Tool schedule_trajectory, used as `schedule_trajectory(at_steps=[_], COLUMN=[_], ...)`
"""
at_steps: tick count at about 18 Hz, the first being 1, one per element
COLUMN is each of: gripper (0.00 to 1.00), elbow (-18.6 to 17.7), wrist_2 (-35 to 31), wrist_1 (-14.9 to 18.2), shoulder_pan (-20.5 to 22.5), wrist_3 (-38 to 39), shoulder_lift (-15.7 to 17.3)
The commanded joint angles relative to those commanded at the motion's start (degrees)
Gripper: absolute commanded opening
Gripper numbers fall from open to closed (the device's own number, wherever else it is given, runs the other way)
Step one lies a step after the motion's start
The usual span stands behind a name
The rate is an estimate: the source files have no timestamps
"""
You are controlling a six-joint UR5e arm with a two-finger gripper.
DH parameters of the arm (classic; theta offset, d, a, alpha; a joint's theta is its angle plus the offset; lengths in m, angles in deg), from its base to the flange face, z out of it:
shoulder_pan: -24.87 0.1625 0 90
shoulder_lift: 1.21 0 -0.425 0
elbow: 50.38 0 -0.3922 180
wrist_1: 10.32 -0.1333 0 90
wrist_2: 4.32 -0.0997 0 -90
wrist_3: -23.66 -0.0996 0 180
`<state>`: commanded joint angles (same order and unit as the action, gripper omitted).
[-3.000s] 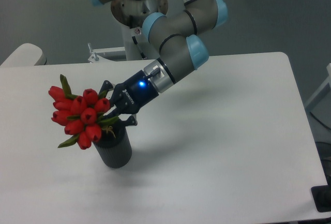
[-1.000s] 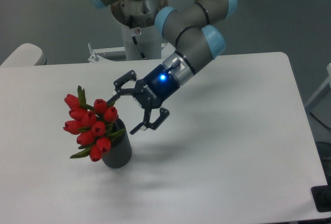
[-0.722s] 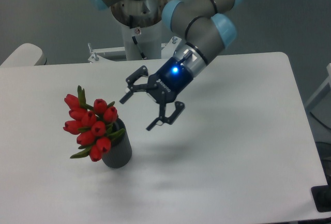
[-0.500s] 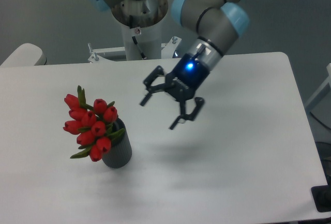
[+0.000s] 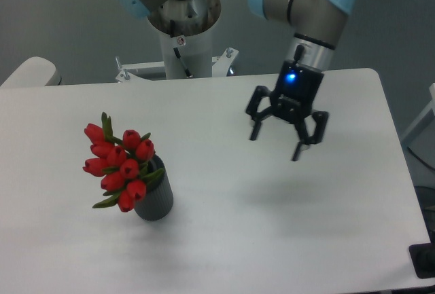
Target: Insert the flowers into the vase
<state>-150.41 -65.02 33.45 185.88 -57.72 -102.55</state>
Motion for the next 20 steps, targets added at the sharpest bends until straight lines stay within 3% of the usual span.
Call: schedule_trajectory(at_steps=[6,8,12,14,17,20], gripper=[1.00,1.00,1.00,1.00,1.00,1.00], elbow=[7.56,10.63,18.27,21.97,24.26,24.44], wrist_2=[-11.34,-14.60,-17.07,-19.35,-23.57,-23.58], wrist_1=[1.57,5.08,16.49,20.55,21.80,21.97], shoulder_pan=[-0.70,-2.45,-3.17,-3.17,-3.60,-3.69], wrist_3=[-3.77,-6.67,-12.55,-16.50,-18.98,-18.99], shoulder_lift=[-2.81,-3.69,-6.15,-7.90,-9.84,-10.02])
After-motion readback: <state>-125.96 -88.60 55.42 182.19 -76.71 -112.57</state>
